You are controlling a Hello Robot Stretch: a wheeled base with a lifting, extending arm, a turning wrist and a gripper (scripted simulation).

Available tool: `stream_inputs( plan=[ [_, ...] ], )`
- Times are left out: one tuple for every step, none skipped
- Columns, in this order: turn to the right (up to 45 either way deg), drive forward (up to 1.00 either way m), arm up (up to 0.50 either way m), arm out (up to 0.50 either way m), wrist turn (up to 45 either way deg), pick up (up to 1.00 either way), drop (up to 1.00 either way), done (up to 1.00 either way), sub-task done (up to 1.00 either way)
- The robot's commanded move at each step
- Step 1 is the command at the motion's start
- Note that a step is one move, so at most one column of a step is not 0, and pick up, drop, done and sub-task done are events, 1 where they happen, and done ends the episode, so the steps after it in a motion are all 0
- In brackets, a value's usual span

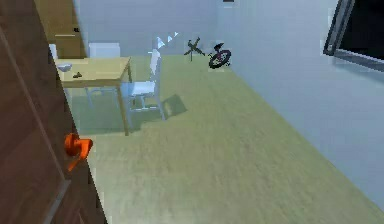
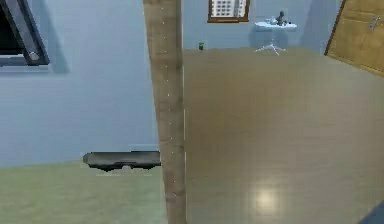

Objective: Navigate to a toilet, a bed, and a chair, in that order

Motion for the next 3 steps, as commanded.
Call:
stream_inputs(
  plan=[
    [0.0, 1.00, 0.00, 0.00, 0.0, 0.00, 0.00, 0.00, 0.00],
    [-45.0, 0.00, 0.00, 0.00, 0.0, 0.00, 0.00, 0.00, 0.00],
    [-12.0, 0.00, 0.00, 0.00, 0.0, 0.00, 0.00, 0.00, 0.00]
  ],
)
